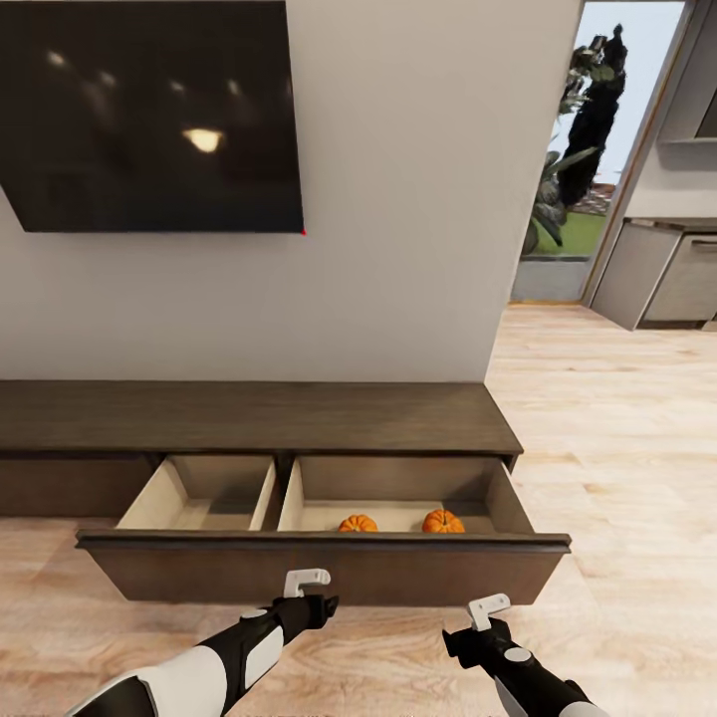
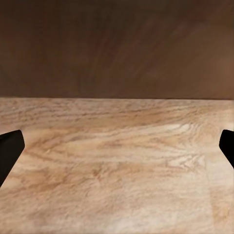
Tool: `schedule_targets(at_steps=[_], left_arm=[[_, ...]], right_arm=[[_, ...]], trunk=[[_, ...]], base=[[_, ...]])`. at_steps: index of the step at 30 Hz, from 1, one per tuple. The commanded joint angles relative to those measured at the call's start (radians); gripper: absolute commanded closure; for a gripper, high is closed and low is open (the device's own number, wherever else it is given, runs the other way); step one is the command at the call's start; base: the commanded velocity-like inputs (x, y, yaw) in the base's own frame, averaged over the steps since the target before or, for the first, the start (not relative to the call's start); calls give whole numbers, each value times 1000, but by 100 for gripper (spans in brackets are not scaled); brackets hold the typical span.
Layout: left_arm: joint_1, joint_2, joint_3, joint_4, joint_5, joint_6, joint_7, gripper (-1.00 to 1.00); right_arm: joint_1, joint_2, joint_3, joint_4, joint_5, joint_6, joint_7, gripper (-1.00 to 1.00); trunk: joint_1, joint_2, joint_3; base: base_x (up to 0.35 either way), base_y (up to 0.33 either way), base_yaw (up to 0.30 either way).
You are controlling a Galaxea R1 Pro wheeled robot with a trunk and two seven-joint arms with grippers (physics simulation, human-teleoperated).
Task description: Place each of the two pumpkins and all three candles from the living room inside a cabinet in the living room (use any cabinet), then make sure every cabinet is closed, and position the cauldron so it is next to a table in the living room.
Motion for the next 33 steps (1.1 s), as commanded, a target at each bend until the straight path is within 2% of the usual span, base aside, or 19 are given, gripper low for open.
schedule_targets(at_steps=[1, 3, 19, 27, 33], left_arm=[[0, 0, 0, 0, 0, 0, 0, -100], [0, 1, 1, 0, 0, 0, 0, -100], [0, -1, 5, -2, 1, 16, -1, -100], [0, 4, 7, 0, 13, 21, -4, -100], [0, 7, 7, 1, 15, 23, 0, -100]], right_arm=[[0, 0, 0, 0, 0, 0, 0, -100], [0, 0, 0, 0, 0, -1, 0, -100], [0, -1, -1, 0, 0, -2, 2, -100], [0, -2, -3, -1, 0, -2, 2, -100], [0, -2, -2, -2, 0, -2, 3, -100]], trunk=[[4, -7, -3], [12, -21, -9], [12, -21, -9], [12, -21, -9], [35, -63, -28]], base=[[0, 0, 0], [0, 0, 0], [0, 0, 0], [0, 0, 0], [0, 0, 0]])
